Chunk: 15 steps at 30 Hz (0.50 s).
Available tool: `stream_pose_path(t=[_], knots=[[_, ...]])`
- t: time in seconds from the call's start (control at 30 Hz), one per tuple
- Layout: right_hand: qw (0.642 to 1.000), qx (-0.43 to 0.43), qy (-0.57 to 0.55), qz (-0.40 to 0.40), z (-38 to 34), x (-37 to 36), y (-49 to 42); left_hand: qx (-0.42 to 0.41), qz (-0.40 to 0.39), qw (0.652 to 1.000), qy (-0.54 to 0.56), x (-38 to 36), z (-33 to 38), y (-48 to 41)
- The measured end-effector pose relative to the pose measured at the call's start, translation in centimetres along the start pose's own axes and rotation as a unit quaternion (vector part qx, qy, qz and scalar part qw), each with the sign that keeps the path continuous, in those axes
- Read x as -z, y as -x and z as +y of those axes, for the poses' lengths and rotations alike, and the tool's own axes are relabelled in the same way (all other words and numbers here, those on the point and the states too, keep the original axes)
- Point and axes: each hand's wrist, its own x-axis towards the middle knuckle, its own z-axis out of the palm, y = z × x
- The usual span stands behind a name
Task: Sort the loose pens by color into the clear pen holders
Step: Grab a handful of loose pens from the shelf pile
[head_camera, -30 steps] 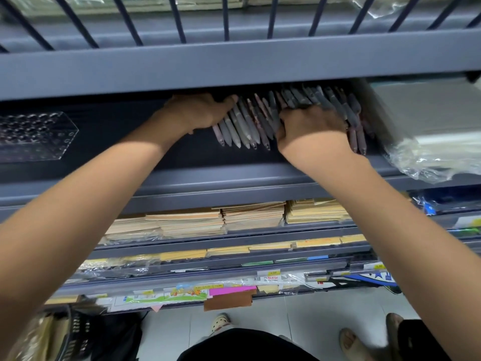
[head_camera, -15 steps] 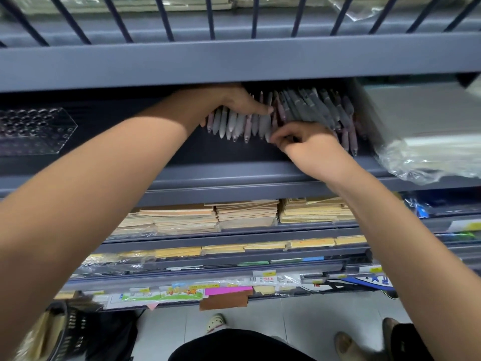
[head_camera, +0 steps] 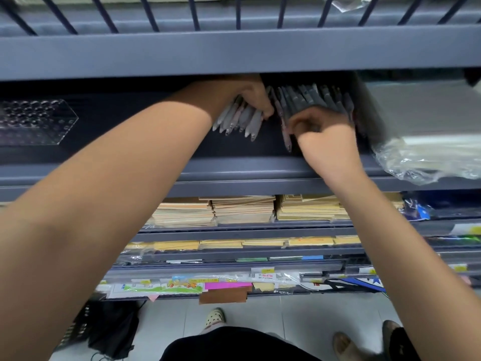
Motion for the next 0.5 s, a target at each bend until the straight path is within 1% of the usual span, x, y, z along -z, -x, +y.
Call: stream_pose_path(t=[0.07, 0.13, 0.23, 0.33, 0.37, 0.4, 0.5], knots=[[0.996, 0.015, 0.073, 0.051, 0.0, 0.0, 0.1, 0.017, -0.006, 1.0, 0.003, 0.0, -0.3, -0.8], [0.988, 0.026, 0.142, 0.062, -0.2, -0.1, -0.1, 0.04, -0.026, 0.999, 0.02, 0.0, -0.7, -1.6], [0.966, 0.041, 0.249, 0.054, -0.9, -0.1, -1.1, 0.063, -0.073, 0.995, 0.033, 0.2, -1.6, -2.7], [0.954, 0.026, 0.298, 0.023, -1.5, -0.4, -2.5, 0.086, -0.108, 0.989, 0.048, 0.5, -2.4, -3.4], [0.949, 0.026, 0.315, 0.018, -1.6, -0.7, -3.0, 0.091, -0.105, 0.989, 0.056, 0.3, -2.7, -3.4], [0.942, 0.03, 0.333, 0.016, -1.6, -1.0, -3.5, 0.09, -0.079, 0.991, 0.067, 0.1, -2.9, -3.1], [0.921, 0.054, 0.386, 0.016, -1.6, -2.1, -4.6, 0.011, 0.038, 0.995, 0.09, -0.9, -3.9, -3.2]])
